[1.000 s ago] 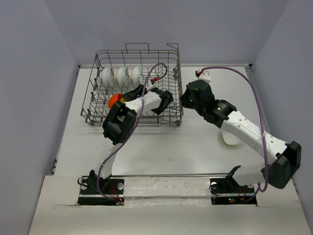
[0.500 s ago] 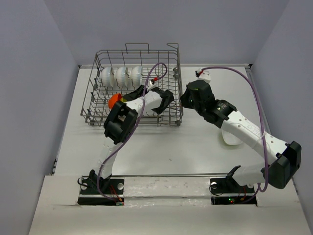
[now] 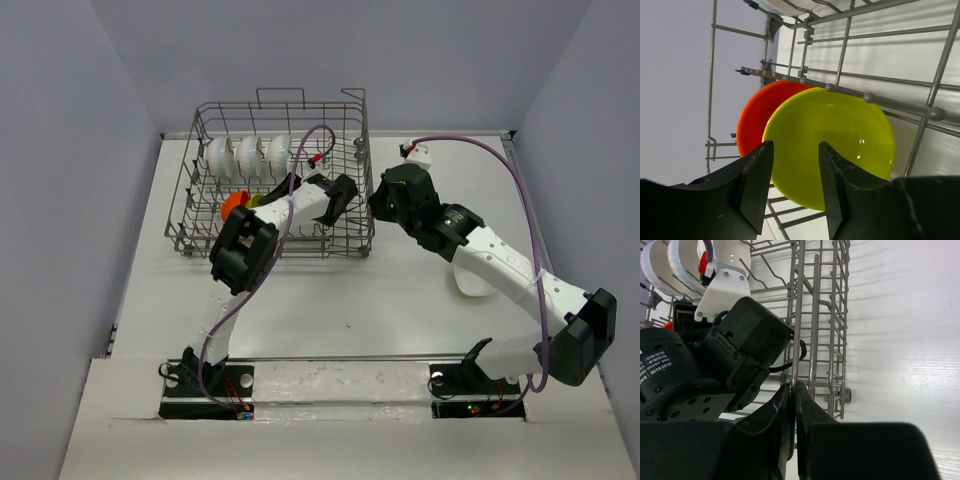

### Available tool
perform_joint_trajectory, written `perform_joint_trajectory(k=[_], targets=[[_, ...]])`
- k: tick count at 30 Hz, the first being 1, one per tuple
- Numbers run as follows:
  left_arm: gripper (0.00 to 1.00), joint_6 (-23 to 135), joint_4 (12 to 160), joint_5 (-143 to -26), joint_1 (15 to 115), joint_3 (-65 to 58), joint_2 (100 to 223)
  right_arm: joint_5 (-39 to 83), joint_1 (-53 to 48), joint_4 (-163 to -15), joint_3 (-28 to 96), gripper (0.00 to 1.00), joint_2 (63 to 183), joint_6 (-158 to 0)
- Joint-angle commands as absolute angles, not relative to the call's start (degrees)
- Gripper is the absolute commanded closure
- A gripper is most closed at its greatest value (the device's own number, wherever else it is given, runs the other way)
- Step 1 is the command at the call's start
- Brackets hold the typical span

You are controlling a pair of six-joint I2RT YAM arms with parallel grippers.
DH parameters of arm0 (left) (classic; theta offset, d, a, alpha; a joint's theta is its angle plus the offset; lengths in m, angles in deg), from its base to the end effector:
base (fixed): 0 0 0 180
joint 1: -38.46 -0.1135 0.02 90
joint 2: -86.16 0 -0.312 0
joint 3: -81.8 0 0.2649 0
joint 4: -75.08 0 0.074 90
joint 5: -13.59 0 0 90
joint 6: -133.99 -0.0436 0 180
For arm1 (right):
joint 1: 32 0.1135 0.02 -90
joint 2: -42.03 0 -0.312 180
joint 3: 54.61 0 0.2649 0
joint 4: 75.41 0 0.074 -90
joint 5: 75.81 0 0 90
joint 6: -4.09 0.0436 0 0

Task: Load the bowls into the dish rack
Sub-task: Insert the bowl into the dish rack, then pick up the bowl from the dish rack.

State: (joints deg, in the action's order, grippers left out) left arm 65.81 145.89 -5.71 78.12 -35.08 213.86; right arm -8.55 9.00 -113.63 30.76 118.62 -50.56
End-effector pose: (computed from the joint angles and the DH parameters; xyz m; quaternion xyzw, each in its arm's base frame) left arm 0.3988 -0.2771 0.2232 0.0844 0.8102 0.4655 0.3461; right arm 0.2442 0.1899 0.4013 0.0576 0.8505 0.1717 0.4938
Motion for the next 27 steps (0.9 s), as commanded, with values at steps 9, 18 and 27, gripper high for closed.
perform_joint_trajectory(k=[9, 18, 27], targets=[[0.47, 64.29, 141.18, -8.73, 76.42, -32.28, 206.84, -8.57, 9.93, -115.84, 31.08, 0.92, 116.65, -52.16], [0.47, 62.36, 136.52, -11.63, 74.93, -29.29, 203.06, -8.75, 9.93, -116.28, 31.61, 0.92, 117.08, -52.25], [0.47, 62.1, 135.81, -12.77, 74.32, -28.5, 202.71, -8.75, 9.93, -116.45, 31.87, 0.92, 117.26, -52.16]])
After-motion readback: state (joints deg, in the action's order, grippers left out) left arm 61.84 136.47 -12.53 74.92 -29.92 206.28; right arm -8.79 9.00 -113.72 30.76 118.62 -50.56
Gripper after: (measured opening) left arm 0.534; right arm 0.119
